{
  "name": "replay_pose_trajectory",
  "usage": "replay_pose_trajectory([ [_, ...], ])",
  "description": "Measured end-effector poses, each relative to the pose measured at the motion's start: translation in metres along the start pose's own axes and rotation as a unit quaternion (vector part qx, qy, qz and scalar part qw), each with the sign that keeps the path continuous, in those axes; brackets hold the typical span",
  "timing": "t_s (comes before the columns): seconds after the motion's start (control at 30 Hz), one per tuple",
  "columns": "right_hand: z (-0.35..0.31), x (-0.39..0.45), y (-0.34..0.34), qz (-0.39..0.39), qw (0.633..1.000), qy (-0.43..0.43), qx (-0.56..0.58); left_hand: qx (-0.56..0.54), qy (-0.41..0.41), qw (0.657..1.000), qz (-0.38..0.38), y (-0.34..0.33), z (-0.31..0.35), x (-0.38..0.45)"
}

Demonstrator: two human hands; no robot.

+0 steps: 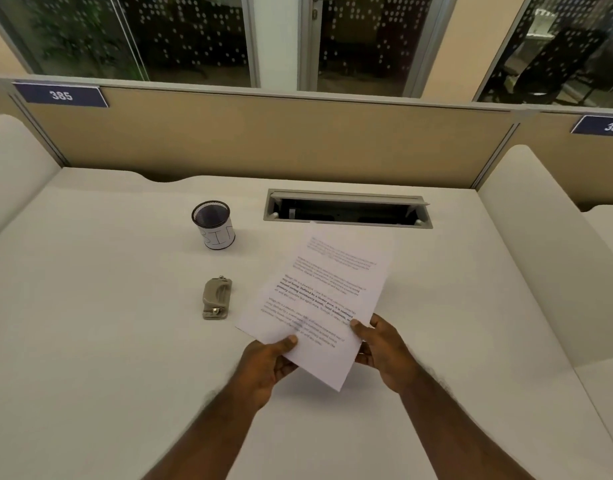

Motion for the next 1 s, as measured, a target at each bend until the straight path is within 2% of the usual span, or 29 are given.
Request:
replay_pose_trajectory([
  [0.13, 0.002, 0.01, 0.001, 0.035, 0.998, 0.007, -0.044, 0.091, 0.054, 0.994, -0.036, 0.011, 0.002, -0.005],
  [0.23, 0.005, 0.016, 0.004, 0.048, 0.996, -0.001, -0.077, 0.188, 0.144, 0.968, -0.08, 0.032, 0.021, -0.011],
  [0.27, 0.006, 0.018, 0.007, 0.051, 0.995, -0.003, -0.085, 0.224, 0.178, 0.955, -0.074, 0.042, 0.032, -0.012],
  [0.33, 0.008, 0.021, 0.011, 0.058, 0.994, -0.012, -0.094, 0.293, 0.202, 0.934, -0.009, 0.065, 0.059, -0.009],
  [0.4, 0.013, 0.024, 0.016, 0.063, 0.993, -0.022, -0.098, 0.328, 0.13, 0.93, 0.105, 0.087, 0.086, -0.001],
  [0.47, 0.018, 0.026, 0.019, 0.065, 0.992, -0.032, -0.101, 0.328, 0.009, 0.92, 0.214, 0.107, 0.112, 0.012],
  [0.53, 0.024, 0.029, 0.019, 0.07, 0.99, -0.043, -0.112, 0.357, -0.072, 0.892, 0.268, 0.119, 0.13, 0.028],
  [0.63, 0.033, 0.033, 0.018, 0.073, 0.989, -0.058, -0.114, 0.48, -0.06, 0.825, 0.292, 0.131, 0.139, 0.053],
  [0.67, 0.035, 0.034, 0.017, 0.071, 0.989, -0.062, -0.111, 0.499, -0.043, 0.816, 0.288, 0.133, 0.138, 0.06],
  [0.77, 0.037, 0.036, 0.014, 0.068, 0.989, -0.067, -0.112, 0.498, -0.013, 0.825, 0.267, 0.135, 0.132, 0.075],
  [1.0, 0.033, 0.038, 0.014, 0.06, 0.99, -0.071, -0.11, 0.485, -0.042, 0.835, 0.257, 0.126, 0.13, 0.085],
])
Point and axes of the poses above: each hand's wrist, its own x-axis towards the middle knuckle, its own y-axis out of the back of the hand, z = x × y, the point moved 1 cm from there along x, towards the middle knuckle, and after that the axes turned 8 degrees about -z, right-handed, at the moved point
